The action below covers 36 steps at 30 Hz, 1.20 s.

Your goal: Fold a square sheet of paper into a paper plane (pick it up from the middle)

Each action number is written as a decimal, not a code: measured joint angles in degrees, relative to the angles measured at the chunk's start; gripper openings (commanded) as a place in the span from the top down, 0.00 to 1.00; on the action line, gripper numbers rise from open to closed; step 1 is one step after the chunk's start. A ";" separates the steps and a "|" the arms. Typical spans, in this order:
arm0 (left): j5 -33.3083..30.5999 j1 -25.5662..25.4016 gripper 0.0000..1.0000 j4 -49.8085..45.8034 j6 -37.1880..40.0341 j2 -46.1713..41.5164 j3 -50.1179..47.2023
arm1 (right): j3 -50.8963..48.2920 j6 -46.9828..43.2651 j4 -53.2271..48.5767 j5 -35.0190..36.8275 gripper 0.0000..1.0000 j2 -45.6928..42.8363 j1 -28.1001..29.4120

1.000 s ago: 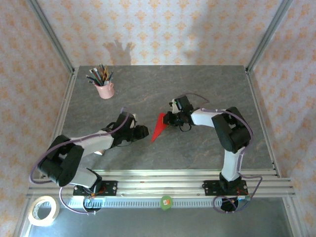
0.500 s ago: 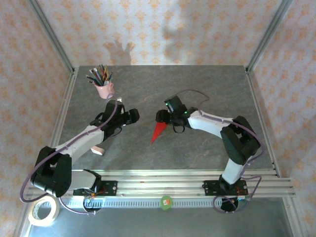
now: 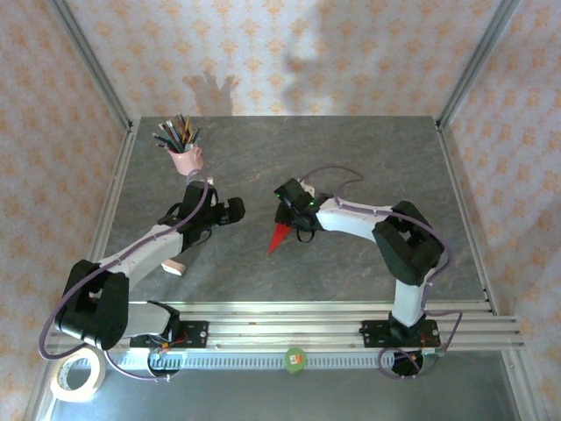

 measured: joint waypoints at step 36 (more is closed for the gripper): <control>-1.77 0.37 0.01 0.00 0.02 0.13 0.00 | 1.73 5.07 -9.16 7.76 0.93 1.14 0.02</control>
